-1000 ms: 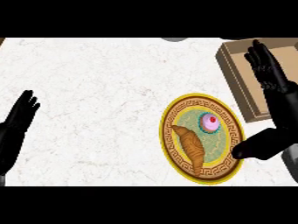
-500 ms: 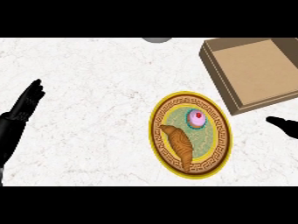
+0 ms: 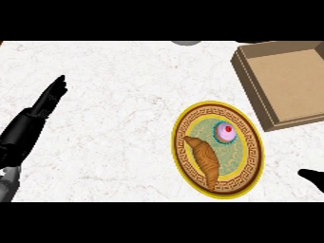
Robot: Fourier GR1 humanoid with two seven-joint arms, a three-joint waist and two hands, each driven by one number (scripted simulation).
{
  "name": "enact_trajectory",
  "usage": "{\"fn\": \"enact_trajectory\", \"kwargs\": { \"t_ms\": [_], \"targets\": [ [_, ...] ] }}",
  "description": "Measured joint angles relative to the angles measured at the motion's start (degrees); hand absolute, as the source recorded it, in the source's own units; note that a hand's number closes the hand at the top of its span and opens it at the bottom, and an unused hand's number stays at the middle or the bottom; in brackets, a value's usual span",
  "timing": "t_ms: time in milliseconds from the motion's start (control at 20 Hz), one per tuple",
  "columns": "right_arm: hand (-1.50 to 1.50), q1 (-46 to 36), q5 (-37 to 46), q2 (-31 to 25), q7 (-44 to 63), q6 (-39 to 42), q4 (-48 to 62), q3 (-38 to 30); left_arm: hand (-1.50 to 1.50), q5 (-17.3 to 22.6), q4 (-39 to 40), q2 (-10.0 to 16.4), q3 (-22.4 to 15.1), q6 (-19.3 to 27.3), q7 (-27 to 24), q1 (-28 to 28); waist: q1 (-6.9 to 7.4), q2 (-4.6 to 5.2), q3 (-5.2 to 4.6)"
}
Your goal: Pick the cupcake from the plate and place it in the cardboard box
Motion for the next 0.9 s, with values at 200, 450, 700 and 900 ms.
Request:
{"fn": "enact_trajectory", "kwargs": {
  "t_ms": [200,450,700,900],
  "targets": [
    [-1.50,-2.92,0.58,-3.25,12.33,9.68,-4.32,4.50,0.00,-0.95,1.01,-1.04,-1.30,-0.60,-0.24,-1.68,2.18,0.44,-0.03],
    [-1.50,-11.15,-1.74,-3.50,23.29,19.63,-6.77,10.61,0.00,-1.49,3.00,-2.58,-2.32,-1.68,-0.14,-5.34,4.23,0.85,-0.04],
    [-1.50,-19.17,-4.36,-1.00,28.38,24.34,-3.39,15.31,0.00,-1.57,4.35,-3.21,-2.52,-2.81,-0.18,-7.15,5.51,0.97,-0.05],
    [-1.50,-24.34,-5.87,2.77,30.79,26.42,1.14,18.61,0.00,-2.72,5.80,-4.63,-3.26,-2.24,-0.40,-7.88,5.64,0.94,-0.03]
  ]
}}
